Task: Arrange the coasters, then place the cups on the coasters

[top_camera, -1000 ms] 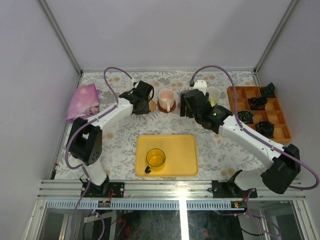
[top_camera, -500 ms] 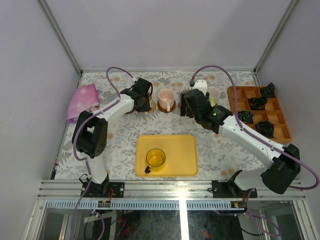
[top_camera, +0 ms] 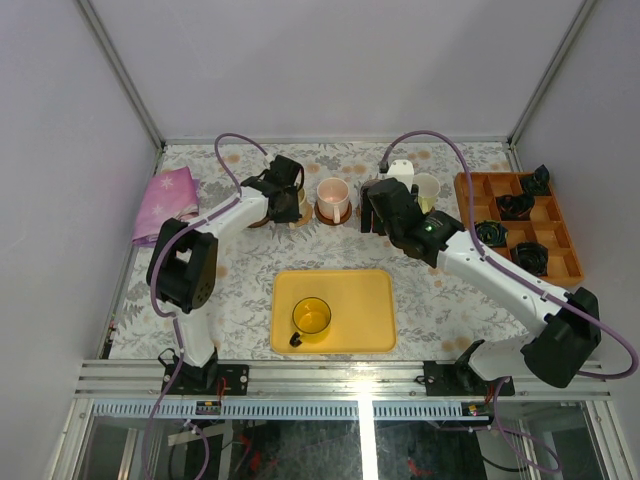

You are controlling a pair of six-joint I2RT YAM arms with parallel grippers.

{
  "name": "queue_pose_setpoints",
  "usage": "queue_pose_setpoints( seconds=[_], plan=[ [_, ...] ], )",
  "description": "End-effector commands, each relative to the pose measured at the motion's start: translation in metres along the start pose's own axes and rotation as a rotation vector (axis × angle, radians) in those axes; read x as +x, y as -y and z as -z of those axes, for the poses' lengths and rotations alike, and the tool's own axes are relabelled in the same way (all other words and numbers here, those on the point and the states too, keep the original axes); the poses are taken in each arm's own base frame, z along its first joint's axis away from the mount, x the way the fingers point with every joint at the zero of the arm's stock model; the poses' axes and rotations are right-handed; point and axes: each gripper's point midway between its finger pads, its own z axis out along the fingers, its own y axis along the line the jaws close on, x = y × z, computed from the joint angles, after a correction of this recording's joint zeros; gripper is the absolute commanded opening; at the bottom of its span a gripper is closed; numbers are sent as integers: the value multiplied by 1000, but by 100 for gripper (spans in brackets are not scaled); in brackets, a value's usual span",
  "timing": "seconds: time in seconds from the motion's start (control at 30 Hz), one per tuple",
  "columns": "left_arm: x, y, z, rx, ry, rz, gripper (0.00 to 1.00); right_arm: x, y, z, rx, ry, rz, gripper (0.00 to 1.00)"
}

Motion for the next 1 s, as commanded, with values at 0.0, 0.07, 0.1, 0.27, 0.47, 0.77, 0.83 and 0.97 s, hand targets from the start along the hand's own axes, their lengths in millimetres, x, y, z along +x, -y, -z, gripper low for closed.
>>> queue_pose_setpoints(
  seconds=[0.0,0.07,0.1,0.27,0.47,0.77,0.83,0.97],
  plan=[
    [-53,20,13,81,168,2,0,-11,-6,0,-9,35,-6,73],
    [-52,20,12,83,164,2,0,-10,-6,-1,-10,31,-4,73],
    [-52,20,11,85,163,2,0,-10,-6,-2,-10,31,-4,73],
    [-51,19,7,82,155,10,0,-9,-7,-3,-7,28,0,73],
    [-49,18,3,80,145,11,0,-7,-7,-4,-8,21,4,73],
    [-44,19,0,90,129,8,0,-5,-9,-6,-12,14,6,73],
    [-42,18,0,88,126,9,0,-6,-9,-6,-12,15,5,73],
    [-42,18,0,83,126,16,0,-5,-10,-7,-16,10,6,73]
  ],
)
